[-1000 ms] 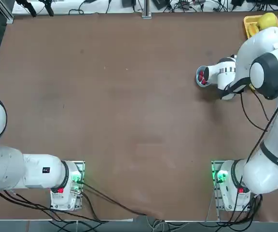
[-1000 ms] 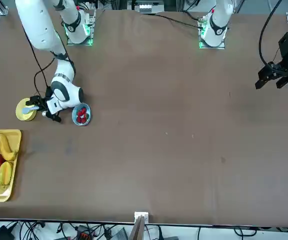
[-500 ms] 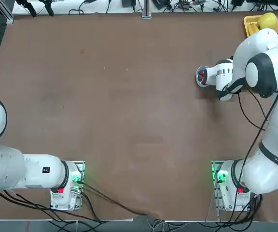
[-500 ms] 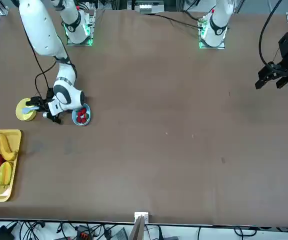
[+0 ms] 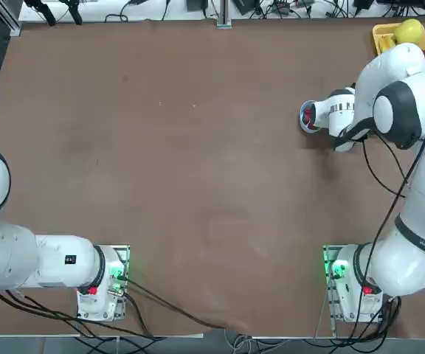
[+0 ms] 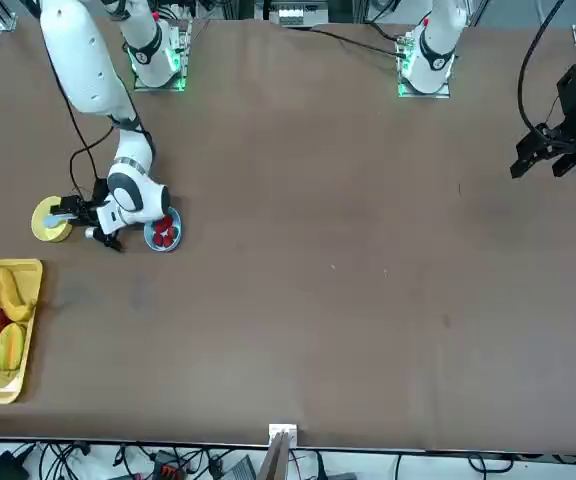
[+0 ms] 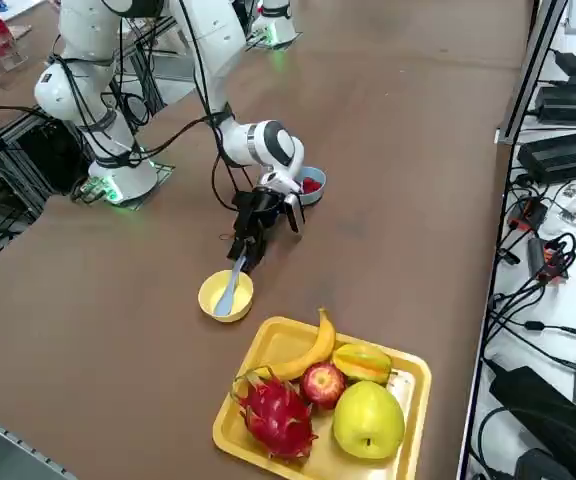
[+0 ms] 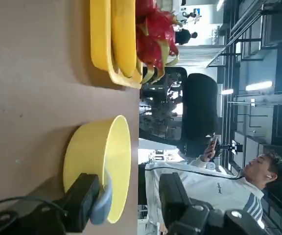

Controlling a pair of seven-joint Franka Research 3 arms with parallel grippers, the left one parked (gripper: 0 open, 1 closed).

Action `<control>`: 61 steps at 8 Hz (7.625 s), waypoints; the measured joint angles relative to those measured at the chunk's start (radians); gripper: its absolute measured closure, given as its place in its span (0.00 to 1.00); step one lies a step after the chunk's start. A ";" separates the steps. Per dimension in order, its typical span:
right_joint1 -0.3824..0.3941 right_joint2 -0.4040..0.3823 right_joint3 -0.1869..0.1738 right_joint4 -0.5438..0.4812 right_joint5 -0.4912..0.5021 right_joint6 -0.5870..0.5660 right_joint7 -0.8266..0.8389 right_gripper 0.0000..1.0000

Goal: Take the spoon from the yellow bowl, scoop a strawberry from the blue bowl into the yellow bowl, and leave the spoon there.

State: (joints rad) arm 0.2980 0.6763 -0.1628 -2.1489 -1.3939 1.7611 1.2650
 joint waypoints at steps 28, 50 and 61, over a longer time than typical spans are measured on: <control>0.021 0.035 0.008 0.009 0.038 -0.038 -0.020 0.54; 0.047 -0.318 0.046 0.159 0.354 -0.021 -0.173 0.89; 0.111 -0.379 0.324 0.397 0.956 -0.076 -0.387 0.89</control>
State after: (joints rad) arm 0.4086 0.2973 0.1608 -1.7522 -0.4382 1.6854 0.8776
